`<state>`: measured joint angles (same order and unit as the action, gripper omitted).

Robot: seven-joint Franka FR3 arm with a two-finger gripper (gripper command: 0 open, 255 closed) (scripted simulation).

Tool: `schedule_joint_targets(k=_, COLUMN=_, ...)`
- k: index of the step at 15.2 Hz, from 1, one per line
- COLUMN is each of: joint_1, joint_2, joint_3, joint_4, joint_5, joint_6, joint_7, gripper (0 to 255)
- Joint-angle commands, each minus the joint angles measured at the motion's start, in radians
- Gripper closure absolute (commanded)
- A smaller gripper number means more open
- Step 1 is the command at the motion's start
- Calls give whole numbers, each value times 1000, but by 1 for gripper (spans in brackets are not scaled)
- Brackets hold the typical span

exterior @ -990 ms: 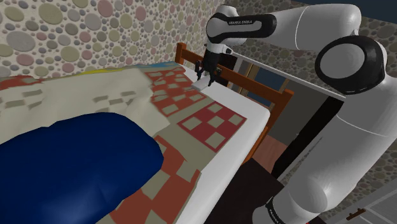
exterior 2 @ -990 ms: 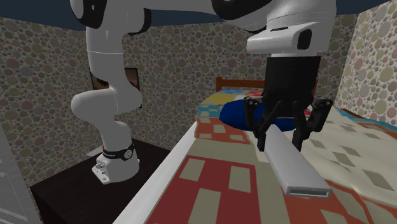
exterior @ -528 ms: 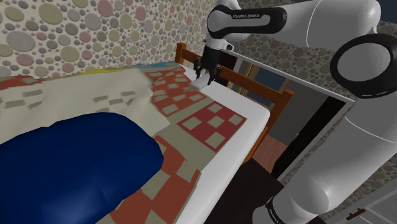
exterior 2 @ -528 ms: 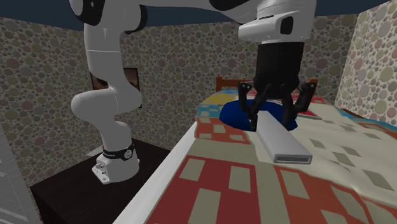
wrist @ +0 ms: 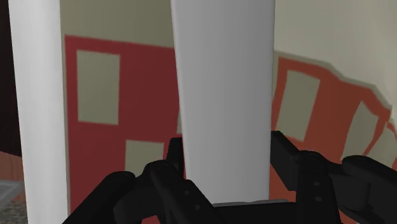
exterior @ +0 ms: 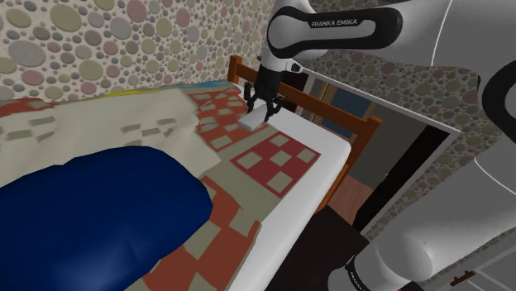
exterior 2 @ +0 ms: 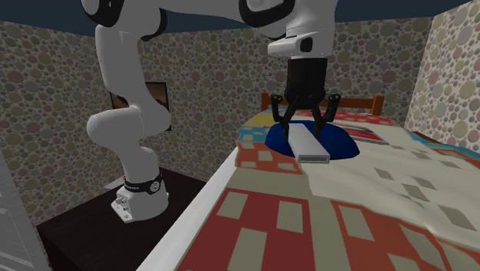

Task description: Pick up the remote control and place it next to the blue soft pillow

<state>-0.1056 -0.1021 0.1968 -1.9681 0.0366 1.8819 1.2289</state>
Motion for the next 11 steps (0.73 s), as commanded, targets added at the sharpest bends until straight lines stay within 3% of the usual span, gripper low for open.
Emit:
schedule_joint_targets(k=1, joint_1=21, joint_2=-45, joint_3=23, joint_4=-52, joint_5=12, joint_6=9, joint_7=39, gripper=255)
schedule_joint_targets(k=11, joint_1=121, joint_2=-202, joint_3=147, joint_4=-197, joint_5=81, joint_6=11, joint_7=231, gripper=255)
